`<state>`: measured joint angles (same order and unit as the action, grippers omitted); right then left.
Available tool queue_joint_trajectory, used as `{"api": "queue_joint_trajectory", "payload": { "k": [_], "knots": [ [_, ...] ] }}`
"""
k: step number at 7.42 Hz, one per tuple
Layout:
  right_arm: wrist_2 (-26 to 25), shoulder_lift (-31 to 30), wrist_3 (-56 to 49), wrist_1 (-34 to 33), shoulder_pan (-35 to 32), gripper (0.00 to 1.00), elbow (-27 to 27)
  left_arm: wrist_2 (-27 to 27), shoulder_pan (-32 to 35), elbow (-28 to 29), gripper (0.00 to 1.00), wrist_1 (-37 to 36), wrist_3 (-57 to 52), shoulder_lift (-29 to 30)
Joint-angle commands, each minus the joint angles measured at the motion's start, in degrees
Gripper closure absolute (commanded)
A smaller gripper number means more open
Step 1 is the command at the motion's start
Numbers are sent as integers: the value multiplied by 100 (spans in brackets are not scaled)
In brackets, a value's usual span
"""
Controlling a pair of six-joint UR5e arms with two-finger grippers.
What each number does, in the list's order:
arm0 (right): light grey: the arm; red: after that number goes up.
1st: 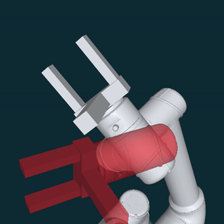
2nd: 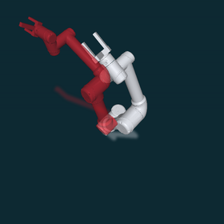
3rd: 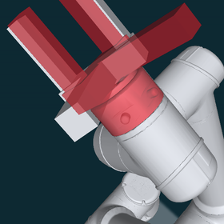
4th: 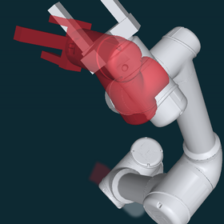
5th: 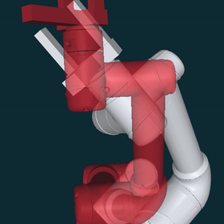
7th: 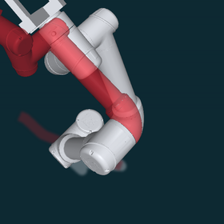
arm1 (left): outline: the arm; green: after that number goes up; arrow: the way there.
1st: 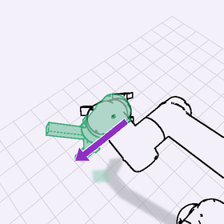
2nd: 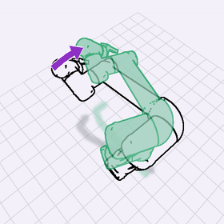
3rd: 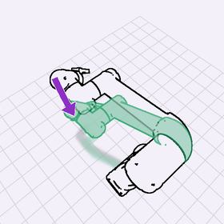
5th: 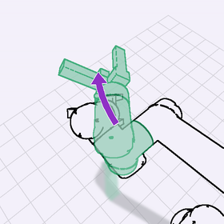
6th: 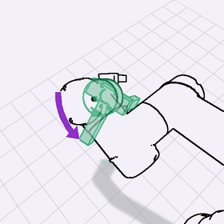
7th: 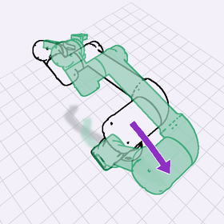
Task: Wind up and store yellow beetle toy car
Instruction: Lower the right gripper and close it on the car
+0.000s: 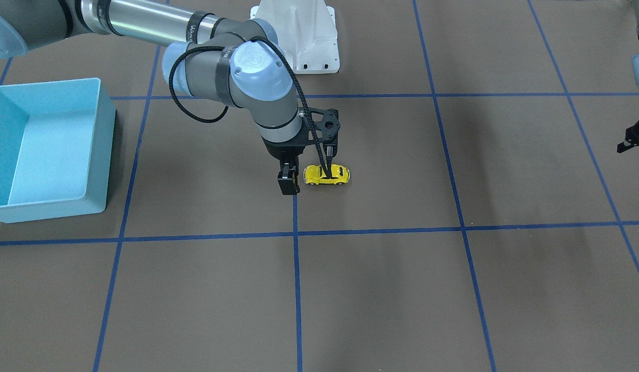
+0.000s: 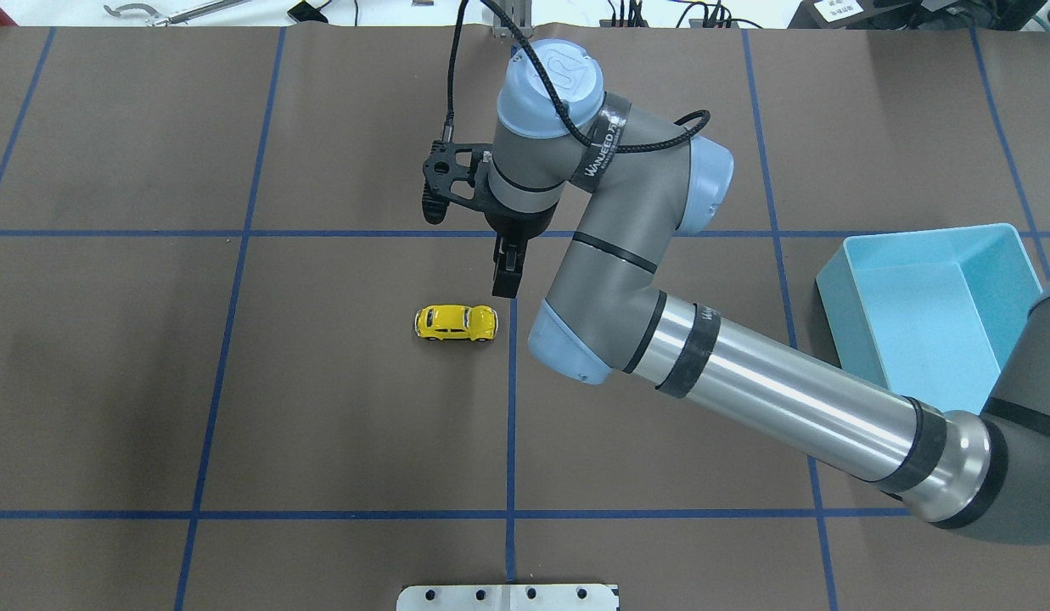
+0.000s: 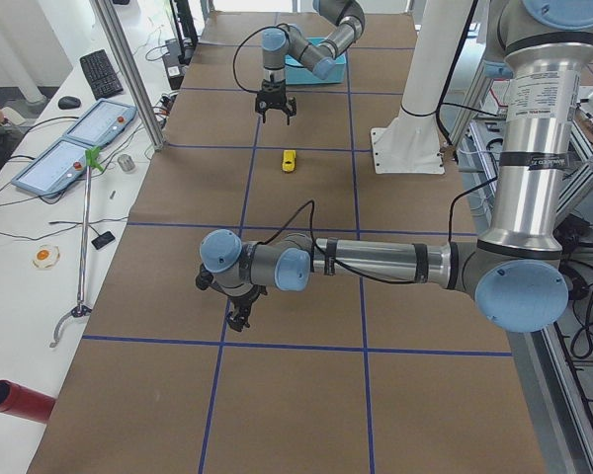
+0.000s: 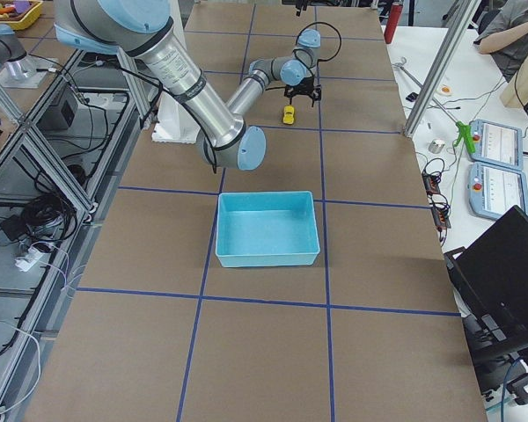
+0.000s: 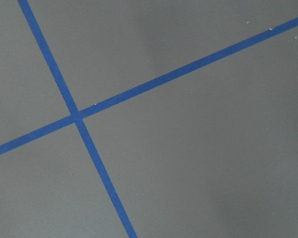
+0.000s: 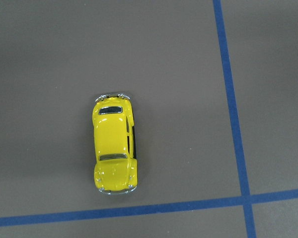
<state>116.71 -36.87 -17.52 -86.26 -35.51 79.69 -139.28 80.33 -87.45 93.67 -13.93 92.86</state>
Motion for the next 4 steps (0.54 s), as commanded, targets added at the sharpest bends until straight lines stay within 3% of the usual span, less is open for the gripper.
{"api": "queue_joint_trajectory", "payload": {
  "k": [1, 4],
  "knots": [
    [1, 302, -6, 205, 105, 1, -707, -2, 0, 96, 0, 2, 13, 4],
    [1, 548, -15, 373, 413, 1, -1288, -11, 53, 105, 0, 2, 21, -5]
  ]
}}
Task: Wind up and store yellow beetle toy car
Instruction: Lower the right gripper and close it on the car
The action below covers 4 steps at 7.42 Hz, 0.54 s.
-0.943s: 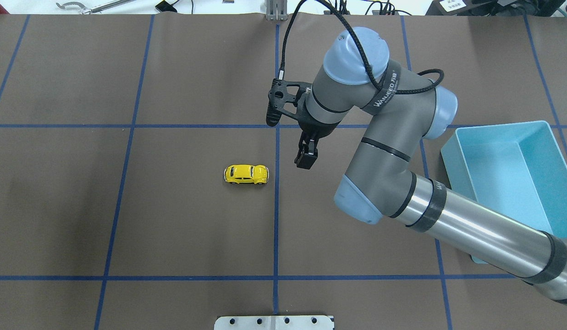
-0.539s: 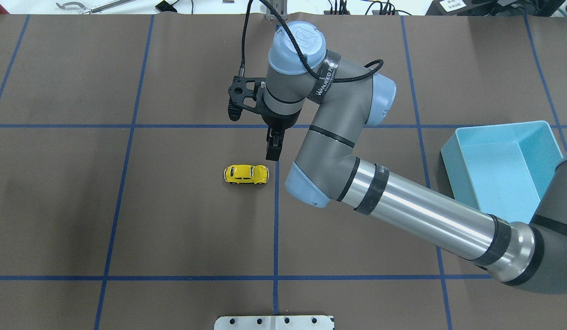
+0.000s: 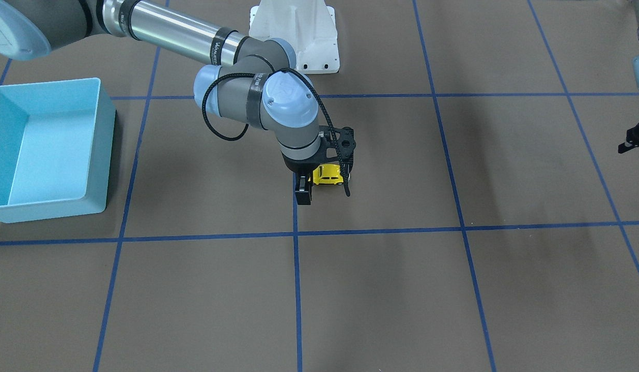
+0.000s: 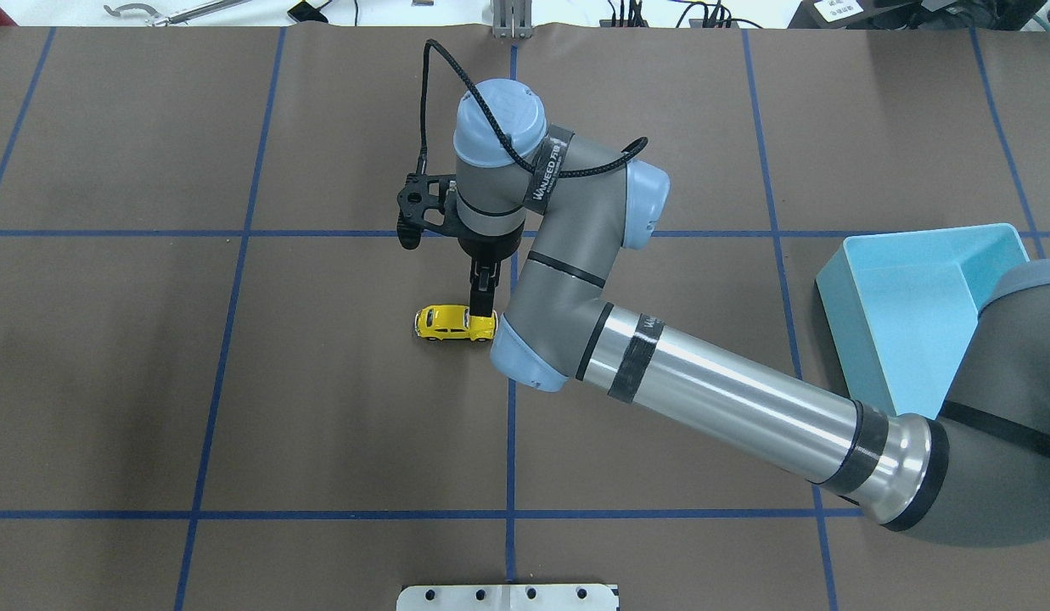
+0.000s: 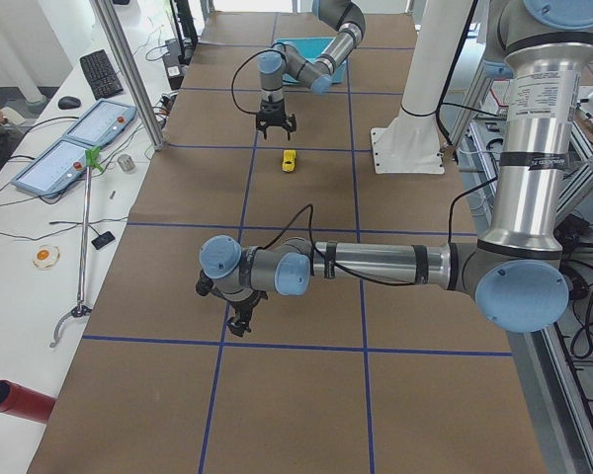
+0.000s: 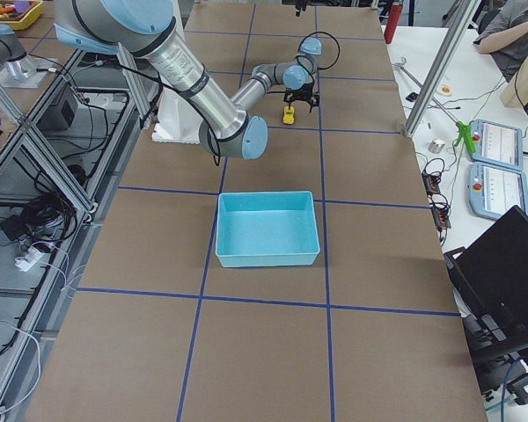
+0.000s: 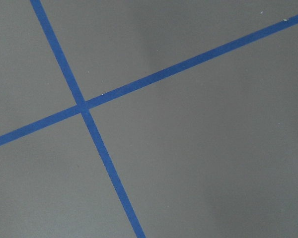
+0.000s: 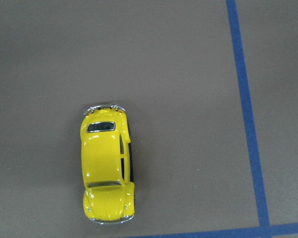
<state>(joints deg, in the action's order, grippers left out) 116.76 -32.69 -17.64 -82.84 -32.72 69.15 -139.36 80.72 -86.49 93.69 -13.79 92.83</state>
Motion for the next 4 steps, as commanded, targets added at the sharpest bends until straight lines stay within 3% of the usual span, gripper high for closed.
{"api": "queue_joint_trajectory", "payload": {
  "k": [1, 4],
  "knots": [
    [-4, 183, -3, 31, 187, 1, -279, -4, 23, 53, 0, 0, -1, -2],
    [-293, 342, -38, 22, 476, 1, -490, -39, 32, 176, 0, 0, -1, 7]
  ]
}}
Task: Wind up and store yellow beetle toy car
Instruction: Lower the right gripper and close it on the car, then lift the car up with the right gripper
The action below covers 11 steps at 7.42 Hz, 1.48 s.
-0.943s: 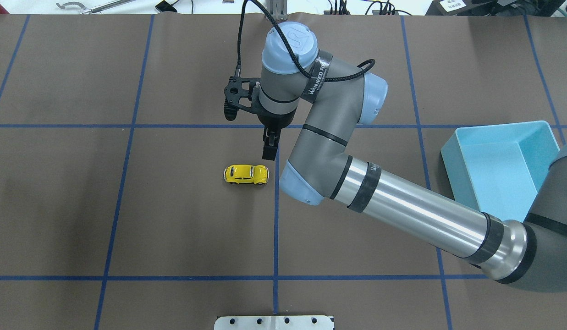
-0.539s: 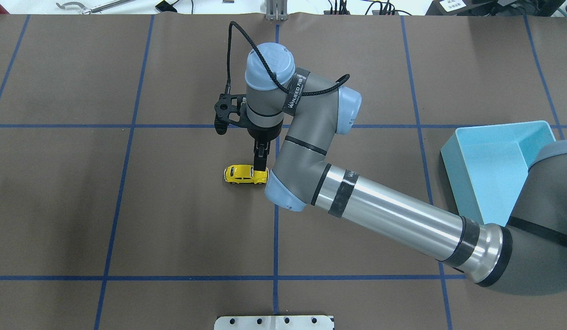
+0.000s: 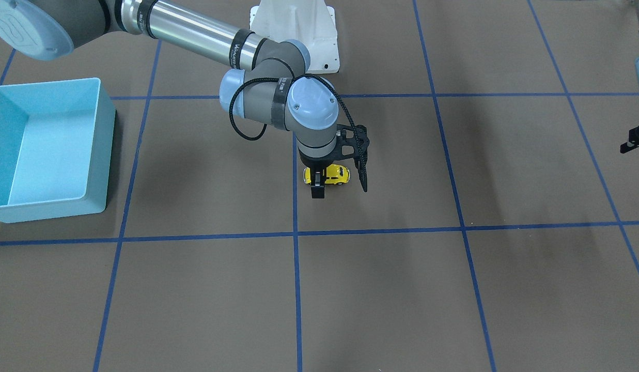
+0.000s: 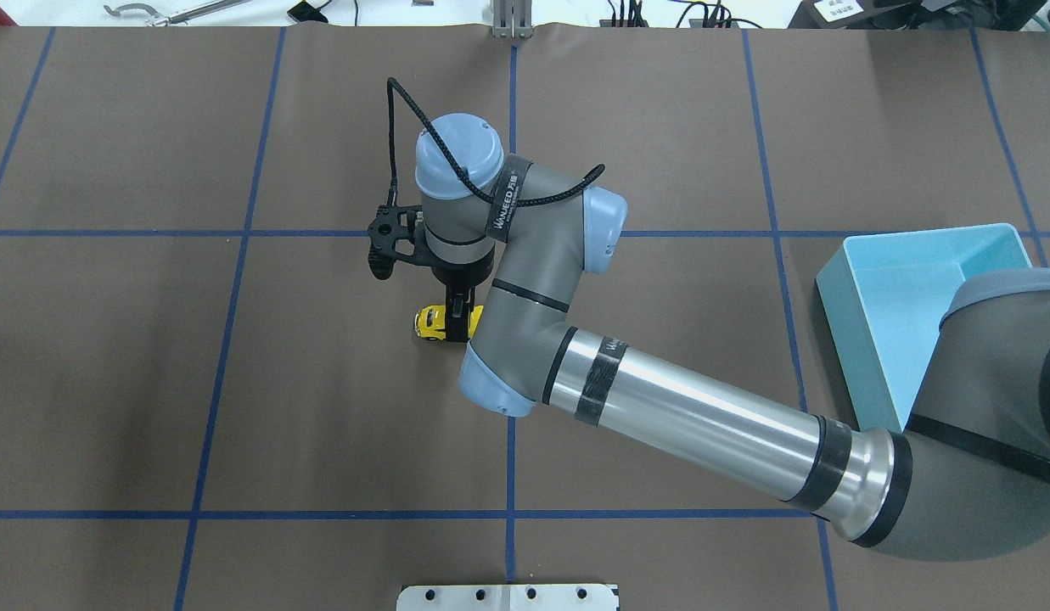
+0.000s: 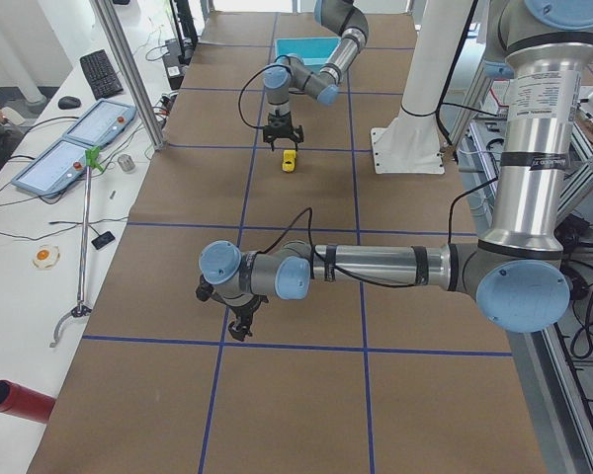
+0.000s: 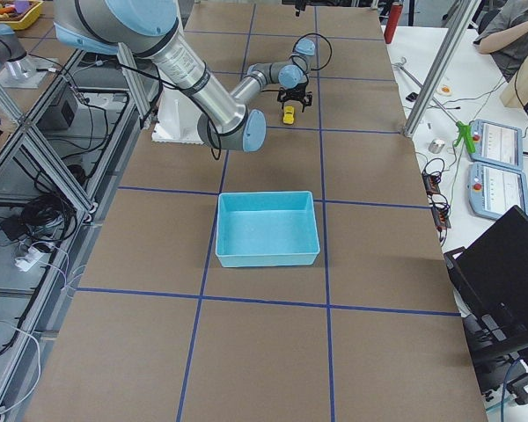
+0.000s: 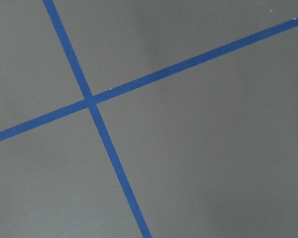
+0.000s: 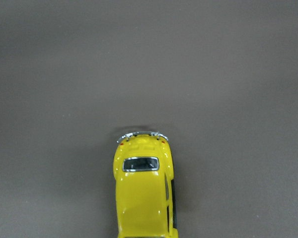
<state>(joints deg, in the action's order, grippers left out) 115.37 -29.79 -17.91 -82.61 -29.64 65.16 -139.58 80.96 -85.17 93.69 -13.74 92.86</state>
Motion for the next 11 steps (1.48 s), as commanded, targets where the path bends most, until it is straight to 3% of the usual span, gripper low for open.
{"api": "queue_joint_trajectory", "payload": {
  "k": [1, 3, 6, 8, 9, 11],
  "knots": [
    [-216, 52, -11, -1, 256, 1, -91, -17, 7, 45, 0, 9, -6, 4],
    [-234, 26, -28, 16, 274, 1, -56, -17, 16, 45, 0, 9, -6, 4],
    [-647, -79, -81, 25, 257, 1, -47, -25, 16, 45, 0, 9, -6, 4],
    [-630, -106, -142, 25, 274, 7, -56, -17, 16, 45, 0, 9, -15, 4],
    [-587, -106, -238, 25, 266, 12, -48, -17, 16, 45, 0, 9, -15, 4],
    [-577, -97, -239, -1, 266, 46, -13, -17, 16, 53, 0, 9, -24, 4]
  ]
}}
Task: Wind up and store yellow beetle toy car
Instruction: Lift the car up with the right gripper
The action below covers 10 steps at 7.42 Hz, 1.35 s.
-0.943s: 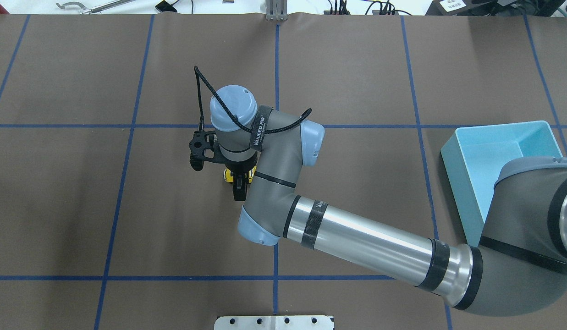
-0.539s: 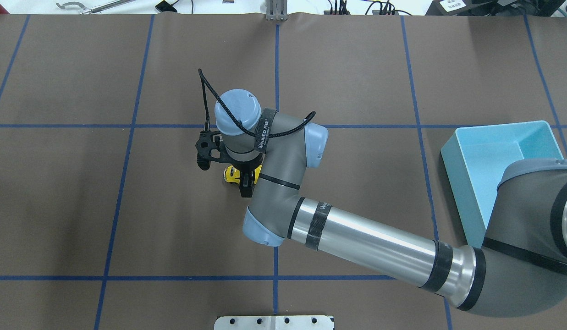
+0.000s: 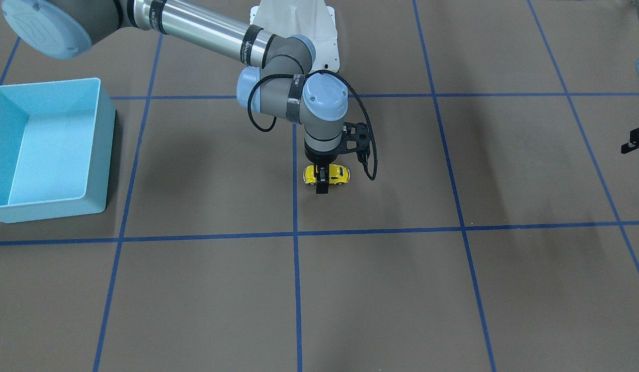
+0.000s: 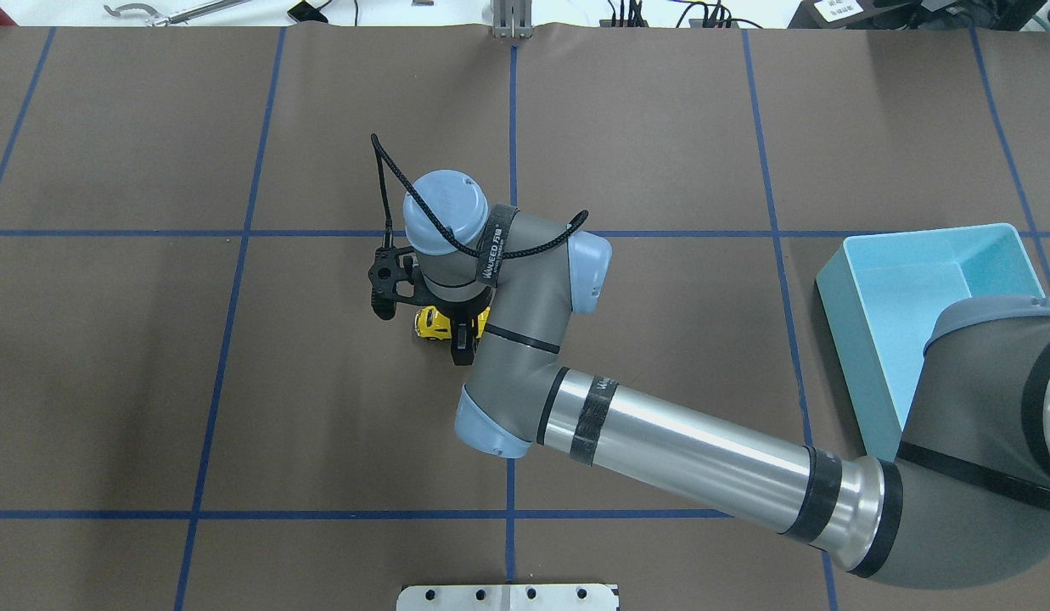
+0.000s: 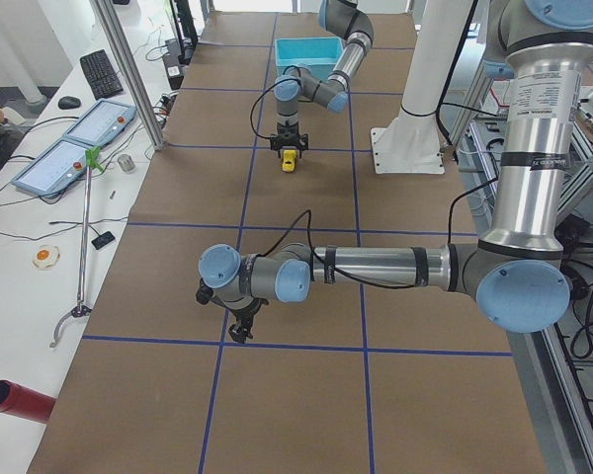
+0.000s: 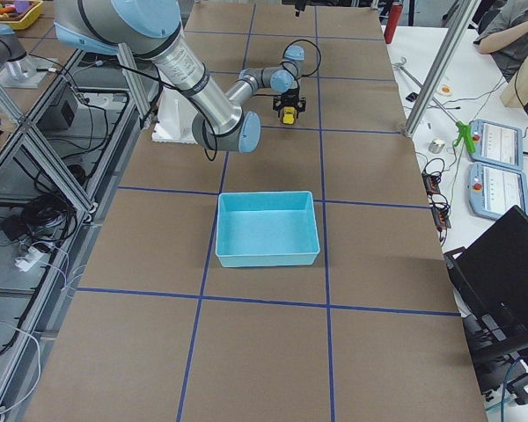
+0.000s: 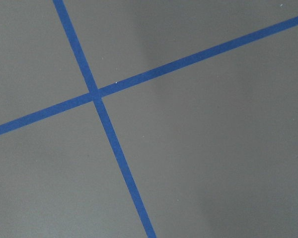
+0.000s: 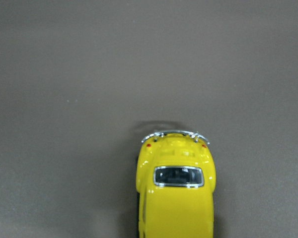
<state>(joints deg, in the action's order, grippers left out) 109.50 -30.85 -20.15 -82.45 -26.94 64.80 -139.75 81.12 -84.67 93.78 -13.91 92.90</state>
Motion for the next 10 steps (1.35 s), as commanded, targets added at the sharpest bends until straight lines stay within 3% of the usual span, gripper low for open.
{"api": "queue_joint_trajectory", "payload": {
  "k": [1, 3, 4, 7, 10],
  "knots": [
    [19, 9, -15, -26, -4, 65, 33, 0, 0, 3, 0, 0, -7, 9],
    [19, 0, -24, -52, -13, 87, 77, 0, 0, 3, 0, 0, 2, 9],
    [45, 0, -59, -78, -109, 87, 173, 9, 0, 3, 0, 0, 2, 9],
    [256, -130, -936, -1096, -627, 88, 857, 9, 0, 3, 0, 0, 2, 18],
    [456, -868, -1132, -1116, -1381, 88, 1447, 9, 0, 3, 0, 0, 2, 35]
  ]
}}
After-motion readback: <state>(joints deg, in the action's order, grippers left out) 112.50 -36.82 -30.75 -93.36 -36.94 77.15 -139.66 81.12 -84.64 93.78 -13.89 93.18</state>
